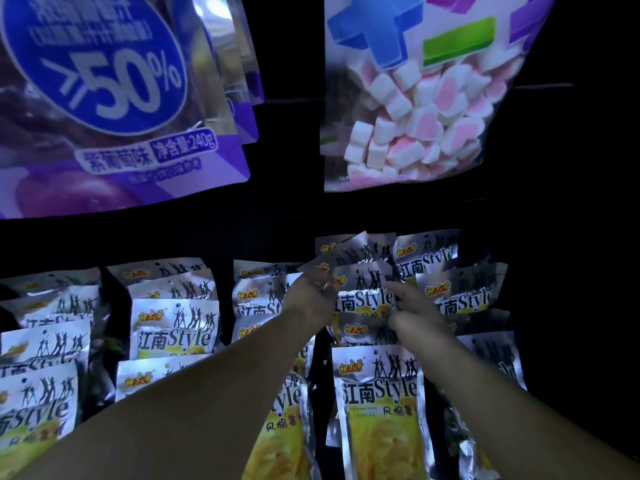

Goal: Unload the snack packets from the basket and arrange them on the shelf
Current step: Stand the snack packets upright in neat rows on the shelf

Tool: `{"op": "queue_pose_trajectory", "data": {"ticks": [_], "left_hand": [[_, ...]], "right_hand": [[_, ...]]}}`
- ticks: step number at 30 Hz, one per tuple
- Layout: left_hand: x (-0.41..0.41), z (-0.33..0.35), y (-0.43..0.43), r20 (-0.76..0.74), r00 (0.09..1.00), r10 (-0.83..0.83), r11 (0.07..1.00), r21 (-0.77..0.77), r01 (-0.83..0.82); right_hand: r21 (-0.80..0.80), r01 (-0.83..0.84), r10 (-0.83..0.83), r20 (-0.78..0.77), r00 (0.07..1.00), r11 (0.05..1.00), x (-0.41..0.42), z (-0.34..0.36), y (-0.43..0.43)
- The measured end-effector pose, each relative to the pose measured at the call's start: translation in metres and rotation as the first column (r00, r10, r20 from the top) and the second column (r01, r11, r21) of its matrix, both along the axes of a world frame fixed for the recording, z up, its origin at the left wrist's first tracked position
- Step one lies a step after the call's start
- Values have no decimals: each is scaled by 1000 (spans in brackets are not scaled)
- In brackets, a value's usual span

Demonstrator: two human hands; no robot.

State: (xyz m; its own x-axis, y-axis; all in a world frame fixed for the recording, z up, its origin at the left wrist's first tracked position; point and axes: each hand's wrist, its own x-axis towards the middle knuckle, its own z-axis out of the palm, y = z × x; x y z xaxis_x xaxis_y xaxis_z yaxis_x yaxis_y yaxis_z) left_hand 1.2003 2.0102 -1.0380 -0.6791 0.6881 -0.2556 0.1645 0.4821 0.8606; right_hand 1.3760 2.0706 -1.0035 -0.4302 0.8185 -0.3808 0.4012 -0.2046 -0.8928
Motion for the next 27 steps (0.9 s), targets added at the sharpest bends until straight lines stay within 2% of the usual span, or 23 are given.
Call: {"op": "queue_pose_trajectory", "data": {"ticks": [4, 8, 11, 18, 20, 24, 27], "left_hand": [[-5, -2, -7, 56, 998, -42, 999, 26, 40], [-6, -3, -9, 45, 997, -66, 998, 11, 65], [-4, -5, -8, -45, 988, -149, 989, -26, 148], [-15, 13, -6, -307, 949, -75, 997, -24, 71], [-20, 18, -5, -309, 948, -72, 997, 3, 77], [-26, 20, -3, -358, 918, -167, 986, -72, 152], [-30, 15, 3, -298, 935, -192, 980, -111, 166]], "right_hand": [[40, 15, -14, -16, 1000, 999, 0, 1, -2], [106, 73, -74, 4, 997, 992, 3, 1, 0], [127, 93, -97, 23, 995, 987, 7, -1, 2], [170, -27, 26, 9, 1000, 985, 3, 7, 2], [179, -93, 89, 29, 996, 979, -1, 9, 1], [228, -195, 187, 58, 981, 954, -11, 13, -4], [215, -204, 194, 66, 979, 955, -14, 14, -4]]}}
